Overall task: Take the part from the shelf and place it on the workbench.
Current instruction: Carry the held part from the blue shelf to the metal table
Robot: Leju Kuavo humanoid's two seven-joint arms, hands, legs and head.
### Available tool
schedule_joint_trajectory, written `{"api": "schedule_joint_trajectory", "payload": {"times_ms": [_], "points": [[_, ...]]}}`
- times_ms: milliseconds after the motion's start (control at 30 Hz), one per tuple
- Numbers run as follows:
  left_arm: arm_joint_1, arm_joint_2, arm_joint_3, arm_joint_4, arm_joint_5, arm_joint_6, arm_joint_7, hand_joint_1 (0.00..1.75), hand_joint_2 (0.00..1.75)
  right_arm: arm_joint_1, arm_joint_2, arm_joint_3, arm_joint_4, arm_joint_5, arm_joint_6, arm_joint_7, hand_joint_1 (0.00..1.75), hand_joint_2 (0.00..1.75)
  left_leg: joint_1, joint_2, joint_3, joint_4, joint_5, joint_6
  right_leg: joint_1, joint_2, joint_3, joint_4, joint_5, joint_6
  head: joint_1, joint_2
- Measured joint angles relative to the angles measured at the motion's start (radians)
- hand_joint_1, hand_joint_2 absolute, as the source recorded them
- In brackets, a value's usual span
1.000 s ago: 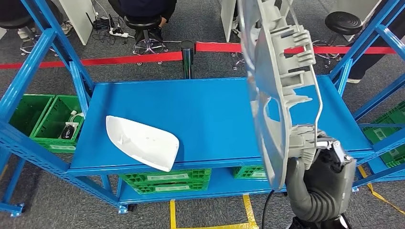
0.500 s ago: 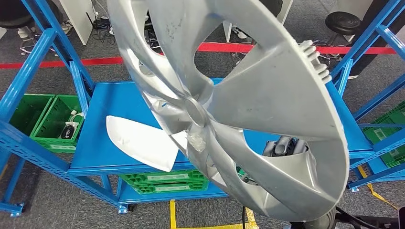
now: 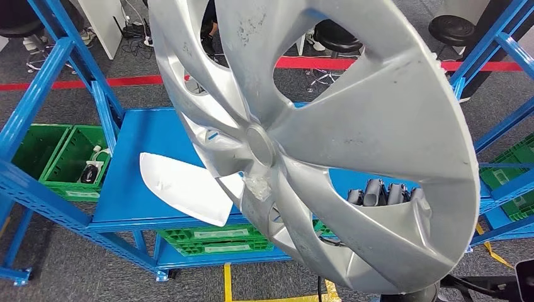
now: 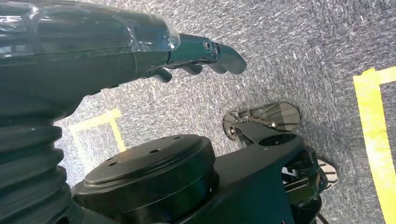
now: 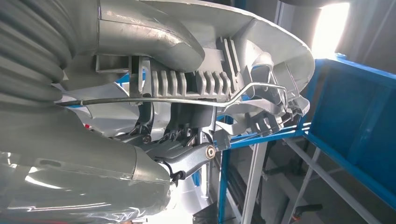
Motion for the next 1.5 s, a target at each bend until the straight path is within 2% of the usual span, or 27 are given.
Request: {"api": "schedule_joint_trajectory", "payload": {"times_ms": [300,467,567,633,667,700,767,800,833,867,900,967,1000,1067,1133,1200,1267,1300,1333,1367,1433,1467,1500], "points": [[0.0,0.0,0.0,0.0,-0.002,0.0,-0.004,0.0,1.75,-0.001,0.004,0.0,0.007,-0.001,0.013,0.0,1.75,1.75,-0.001,0.0,0.0,0.001,0.0,0.0,-0.001,0.0,0.0,-0.001,0.001,0.001,0.0,0.0],[0.0,0.002,0.0,0.0,-0.003,0.0,0.0,0.0,1.75,-0.004,0.01,0.0,0.015,-0.008,0.021,0.002,1.75,1.75,-0.006,-0.001,-0.001,0.002,0.0,0.002,-0.005,0.0,0.0,-0.003,0.003,0.005,-0.002,0.0],[0.0,0.002,0.0,0.0,-0.003,0.0,0.002,0.0,1.75,-0.006,0.013,0.0,0.018,-0.01,0.023,0.003,1.75,1.75,-0.01,-0.001,-0.001,0.001,0.002,0.008,-0.009,0.0,0.001,-0.007,0.007,0.011,-0.003,0.0],[0.0,0.003,0.0,0.0,-0.003,0.0,0.003,0.0,1.75,-0.008,0.014,0.0,0.019,-0.01,0.023,0.003,1.75,1.75,-0.007,0.0,0.003,-0.007,0.009,0.018,-0.01,0.0,-0.004,-0.002,0.001,0.016,-0.002,0.0],[0.0,0.003,0.0,0.0,-0.003,0.0,0.003,0.0,1.75,-0.009,0.014,0.0,0.019,-0.01,0.023,0.003,1.75,1.75,-0.005,0.001,0.006,-0.012,0.012,0.022,-0.01,0.0,-0.013,0.02,-0.015,0.017,0.0,0.0],[0.0,0.003,0.0,0.0,-0.004,0.0,0.003,0.0,1.75,-0.01,0.014,0.0,0.019,-0.01,0.023,0.003,1.75,1.75,-0.003,0.002,0.009,-0.015,0.015,0.026,-0.009,-0.001,-0.031,0.063,-0.042,0.018,0.005,0.0],[0.0,0.003,0.0,0.0,-0.004,0.0,0.003,0.0,1.75,-0.012,0.014,0.0,0.019,-0.01,0.024,0.003,1.75,1.75,-0.006,0.004,0.01,-0.015,0.018,0.028,-0.008,-0.001,-0.086,0.193,-0.105,0.016,0.013,0.0],[0.0,0.003,0.0,0.0,-0.004,0.0,0.003,0.0,1.75,-0.012,0.014,0.0,0.02,-0.01,0.024,0.003,1.75,1.75,-0.008,0.004,0.011,-0.014,0.018,0.029,-0.008,-0.001,-0.108,0.246,-0.122,0.014,0.014,0.0],[0.0,0.003,0.0,0.0,-0.004,0.0,0.004,0.0,1.75,-0.012,0.014,0.0,0.021,-0.01,0.025,0.003,1.75,1.75,-0.01,0.003,0.012,-0.014,0.018,0.028,-0.007,-0.001,-0.118,0.268,-0.119,0.011,0.015,0.0],[0.0,0.003,0.0,0.0,-0.004,0.0,0.004,0.0,1.75,-0.012,0.014,0.0,0.022,-0.011,0.025,0.003,1.75,1.75,-0.012,0.002,0.013,-0.014,0.017,0.028,-0.006,0.0,-0.111,0.253,-0.095,0.006,0.016,0.0],[0.0,0.002,0.0,0.0,-0.004,0.0,0.005,0.0,1.75,-0.012,0.014,0.0,0.023,-0.011,0.026,0.003,1.75,1.75,-0.014,0.0,0.015,-0.014,0.015,0.027,-0.004,0.0,-0.09,0.206,-0.058,-0.002,0.016,0.0],[-0.001,0.0,0.0,0.0,-0.004,0.0,0.007,0.0,1.75,-0.013,0.014,0.0,0.025,-0.013,0.026,0.003,1.75,1.75,-0.016,-0.002,0.017,-0.014,0.01,0.021,0.004,0.001,-0.036,0.092,-0.003,-0.025,0.014,0.0],[-0.001,-0.002,0.0,0.0,-0.004,0.0,0.008,0.0,1.75,-0.014,0.014,0.0,0.025,-0.014,0.027,0.004,1.75,1.75,-0.015,-0.002,0.016,-0.014,0.009,0.016,0.01,0.001,-0.017,0.053,0.008,-0.034,0.012,0.0],[-0.002,-0.006,0.0,-0.001,-0.004,0.001,0.01,0.0,1.75,-0.016,0.014,-0.001,0.025,-0.017,0.028,0.004,1.75,1.75,-0.008,-0.001,0.013,-0.016,0.012,0.004,0.019,0.001,-0.005,0.028,0.012,-0.042,0.009,0.0],[-0.002,-0.009,0.0,-0.001,-0.003,0.002,0.012,0.0,1.75,-0.017,0.014,-0.001,0.025,-0.019,0.028,0.004,1.75,1.75,-0.006,-0.001,0.014,-0.019,0.007,-0.009,0.019,-0.001,0.005,-0.002,0.017,-0.049,0.012,0.0],[-0.002,-0.01,0.0,-0.001,-0.003,0.003,0.014,0.0,1.75,-0.018,0.015,-0.002,0.025,-0.021,0.029,0.004,1.75,1.75,-0.005,-0.002,-0.004,0.024,-0.035,-0.02,0.012,-0.004,0.017,-0.038,0.023,-0.056,0.006,0.0],[-0.002,-0.01,0.0,-0.001,-0.003,0.003,0.016,0.0,1.75,-0.018,0.017,-0.001,0.027,-0.022,0.029,0.004,1.75,1.75,0.004,-0.004,-0.049,0.131,-0.098,-0.033,0.009,-0.007,0.018,-0.047,0.027,-0.058,-0.006,0.0],[-0.001,-0.009,0.0,-0.001,-0.003,0.004,0.017,0.0,1.75,-0.018,0.018,-0.001,0.029,-0.022,0.029,0.004,1.75,1.75,0.01,-0.004,-0.069,0.182,-0.117,-0.041,0.008,-0.009,0.015,-0.045,0.029,-0.056,-0.009,0.0],[0.0,-0.009,0.0,-0.001,-0.003,0.004,0.017,0.0,1.75,-0.018,0.019,-0.001,0.032,-0.023,0.029,0.004,1.75,1.75,0.016,-0.004,-0.077,0.208,-0.117,-0.048,0.006,-0.011,0.012,-0.042,0.03,-0.054,-0.013,0.0],[0.0,-0.008,0.0,-0.001,-0.003,0.004,0.018,0.0,1.75,-0.018,0.019,-0.001,0.034,-0.023,0.029,0.004,1.75,1.75,0.022,-0.003,-0.071,0.201,-0.099,-0.056,0.002,-0.012,0.007,-0.037,0.031,-0.051,-0.016,0.0],[-0.001,-0.006,0.0,-0.001,-0.003,0.005,0.018,0.0,1.75,-0.018,0.019,-0.001,0.036,-0.024,0.029,0.004,1.75,1.75,0.034,-0.001,-0.017,0.1,-0.037,-0.074,-0.007,-0.013,-0.005,-0.021,0.031,-0.04,-0.025,0.0],[-0.002,-0.006,0.0,-0.001,-0.003,0.005,0.018,0.0,1.75,-0.018,0.019,-0.001,0.036,-0.024,0.029,0.004,1.75,1.75,0.036,-0.002,0.011,0.048,-0.016,-0.079,-0.01,-0.012,-0.013,-0.011,0.032,-0.031,-0.032,0.0],[-0.002,-0.007,0.0,-0.001,-0.003,0.006,0.018,0.0,1.75,-0.019,0.02,-0.002,0.036,-0.024,0.029,0.004,1.75,1.75,0.037,-0.003,0.028,0.012,-0.003,-0.077,-0.011,-0.01,-0.019,-0.003,0.033,-0.022,-0.038,0.0]]}}
